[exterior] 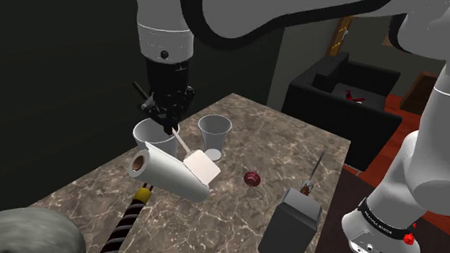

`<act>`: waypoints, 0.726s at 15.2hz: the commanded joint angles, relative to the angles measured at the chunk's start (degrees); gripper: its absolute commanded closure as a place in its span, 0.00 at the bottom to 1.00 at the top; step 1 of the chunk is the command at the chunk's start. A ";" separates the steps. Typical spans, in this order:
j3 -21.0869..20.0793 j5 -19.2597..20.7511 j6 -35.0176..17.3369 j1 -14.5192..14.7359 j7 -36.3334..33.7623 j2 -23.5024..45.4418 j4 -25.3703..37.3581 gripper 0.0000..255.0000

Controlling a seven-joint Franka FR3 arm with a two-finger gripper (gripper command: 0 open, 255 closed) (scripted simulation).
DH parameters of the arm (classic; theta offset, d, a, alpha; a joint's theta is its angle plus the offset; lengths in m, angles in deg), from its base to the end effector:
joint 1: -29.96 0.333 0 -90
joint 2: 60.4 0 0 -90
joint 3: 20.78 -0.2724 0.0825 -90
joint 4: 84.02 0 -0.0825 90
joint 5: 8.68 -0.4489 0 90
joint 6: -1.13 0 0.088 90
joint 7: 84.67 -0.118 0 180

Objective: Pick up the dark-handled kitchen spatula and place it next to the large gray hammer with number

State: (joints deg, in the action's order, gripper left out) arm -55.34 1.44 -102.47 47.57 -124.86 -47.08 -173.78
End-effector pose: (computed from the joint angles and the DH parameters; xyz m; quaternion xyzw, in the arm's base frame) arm 0.4527 0.5131 0.4661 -0.9928 -0.1149 -0.0327 0.0038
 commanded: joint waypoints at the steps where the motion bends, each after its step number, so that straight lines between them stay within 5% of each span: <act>1: 0.09 0.09 -1.56 -0.14 -0.05 0.09 -1.46 1.00; 11: 0.43 0.97 -8.90 -0.41 -0.92 0.97 -8.14 1.00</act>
State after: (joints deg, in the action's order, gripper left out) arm -55.24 2.15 -110.57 47.20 -125.53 -47.89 -180.43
